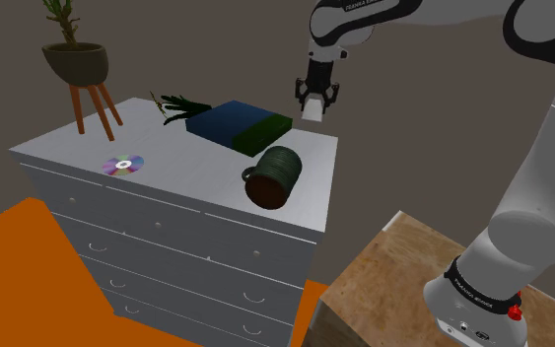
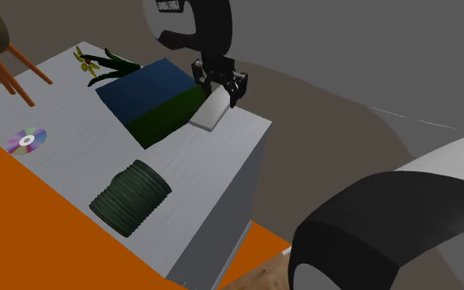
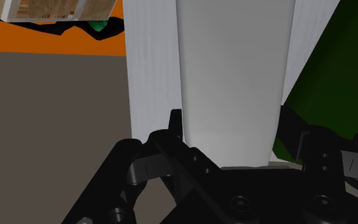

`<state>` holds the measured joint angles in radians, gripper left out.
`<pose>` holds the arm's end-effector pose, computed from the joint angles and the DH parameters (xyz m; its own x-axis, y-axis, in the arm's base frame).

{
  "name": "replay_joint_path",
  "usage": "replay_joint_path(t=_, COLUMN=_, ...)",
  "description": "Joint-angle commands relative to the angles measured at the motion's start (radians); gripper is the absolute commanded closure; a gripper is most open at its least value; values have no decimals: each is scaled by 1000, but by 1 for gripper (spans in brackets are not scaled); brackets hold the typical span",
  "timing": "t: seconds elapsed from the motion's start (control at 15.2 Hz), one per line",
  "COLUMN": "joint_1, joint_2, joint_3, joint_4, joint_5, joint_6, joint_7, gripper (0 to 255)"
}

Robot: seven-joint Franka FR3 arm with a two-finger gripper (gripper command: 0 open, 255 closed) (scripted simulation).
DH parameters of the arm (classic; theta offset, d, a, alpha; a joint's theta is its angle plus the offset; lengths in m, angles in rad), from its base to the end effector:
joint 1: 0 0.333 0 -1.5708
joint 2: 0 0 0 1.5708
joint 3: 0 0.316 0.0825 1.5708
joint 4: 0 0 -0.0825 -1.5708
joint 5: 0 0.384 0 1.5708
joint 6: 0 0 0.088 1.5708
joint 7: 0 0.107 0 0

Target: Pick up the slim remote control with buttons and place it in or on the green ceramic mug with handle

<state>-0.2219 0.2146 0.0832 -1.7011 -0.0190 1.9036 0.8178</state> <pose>0.6171 -0.0911 0.4644 0.5800 -0.8146 -0.0076 -0.8145 -0.5801 0.0084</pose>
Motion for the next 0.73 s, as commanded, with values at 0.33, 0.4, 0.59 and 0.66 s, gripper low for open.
replay_joint_path(t=0.33, joint_1=1, joint_2=-11, joint_3=1, joint_4=81, joint_5=1, joint_6=-92, joint_7=1, gripper=255)
replay_joint_path(t=0.4, joint_1=2, joint_2=-12, joint_3=1, joint_4=93, joint_5=1, joint_6=-105, joint_7=1, gripper=255)
replay_joint_path(t=0.59, joint_1=2, joint_2=-12, joint_3=1, joint_4=121, joint_5=1, joint_6=-134, joint_7=1, gripper=255)
replay_joint_path(t=0.66, joint_1=13, joint_2=-32, joint_3=9, joint_4=95, joint_5=2, joint_6=-127, joint_7=20, gripper=255)
